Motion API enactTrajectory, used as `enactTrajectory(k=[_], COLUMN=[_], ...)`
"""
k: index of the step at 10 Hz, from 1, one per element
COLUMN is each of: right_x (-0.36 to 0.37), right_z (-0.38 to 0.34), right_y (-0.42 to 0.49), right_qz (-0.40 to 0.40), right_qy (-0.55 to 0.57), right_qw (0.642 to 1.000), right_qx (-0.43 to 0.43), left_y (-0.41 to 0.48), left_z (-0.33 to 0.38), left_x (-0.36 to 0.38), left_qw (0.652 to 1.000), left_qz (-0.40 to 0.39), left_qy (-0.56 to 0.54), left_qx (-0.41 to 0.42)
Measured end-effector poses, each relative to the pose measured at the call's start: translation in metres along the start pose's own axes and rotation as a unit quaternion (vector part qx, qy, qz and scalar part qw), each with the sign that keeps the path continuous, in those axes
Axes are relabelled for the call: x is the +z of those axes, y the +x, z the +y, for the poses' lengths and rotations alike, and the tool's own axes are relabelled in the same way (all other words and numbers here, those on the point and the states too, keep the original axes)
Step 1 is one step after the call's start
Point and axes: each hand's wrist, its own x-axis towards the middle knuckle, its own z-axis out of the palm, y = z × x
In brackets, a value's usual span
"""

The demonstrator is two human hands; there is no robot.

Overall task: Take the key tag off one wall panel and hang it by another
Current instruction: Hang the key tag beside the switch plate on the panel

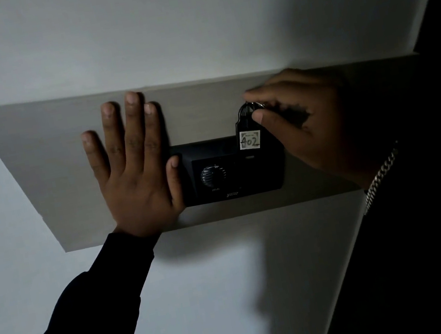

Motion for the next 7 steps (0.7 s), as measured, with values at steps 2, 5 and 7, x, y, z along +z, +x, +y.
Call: enactTrajectory(k=[2, 5, 7], right_x=[0.003, 0.01, 0.003], right_z=[0.004, 0.001, -0.01], right_y=[-0.004, -0.015, -0.018], right_qz=[0.007, 0.03, 0.066], right_qy=[-0.005, 0.003, 0.073], right_qw=[0.999, 0.999, 0.995], right_qx=[-0.042, -0.044, 0.013], left_y=[-0.001, -0.001, 0.016], left_z=[0.0, 0.001, 0.004], left_x=[0.001, -0.002, -0.02], left_qw=[1.0, 1.0, 0.996], left_qz=[0.0, -0.018, -0.044], left_qy=[0.001, 0.011, -0.081], left_qx=[0.001, -0.003, -0.004])
